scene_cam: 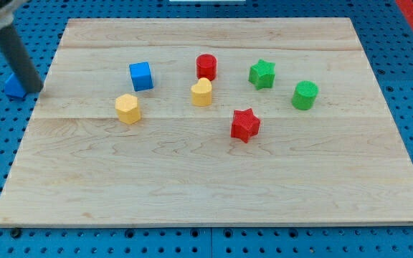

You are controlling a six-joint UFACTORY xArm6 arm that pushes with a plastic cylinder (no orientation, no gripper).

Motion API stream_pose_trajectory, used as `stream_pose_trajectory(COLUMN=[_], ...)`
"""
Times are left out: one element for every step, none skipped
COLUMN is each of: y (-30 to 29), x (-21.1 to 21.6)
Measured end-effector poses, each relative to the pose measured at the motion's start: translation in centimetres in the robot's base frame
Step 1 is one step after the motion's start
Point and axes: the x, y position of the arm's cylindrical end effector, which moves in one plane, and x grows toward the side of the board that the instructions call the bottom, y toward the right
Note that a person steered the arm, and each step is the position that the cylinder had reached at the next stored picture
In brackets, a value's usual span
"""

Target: Keep red circle and yellow hexagon in a diagonal line

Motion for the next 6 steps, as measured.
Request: stream_pose_trajectory(y=[9.6, 11.1, 10.8, 11.6, 12.5, 18.7], x=[8.3, 8.1, 5.3, 2.6, 2.3, 2.4])
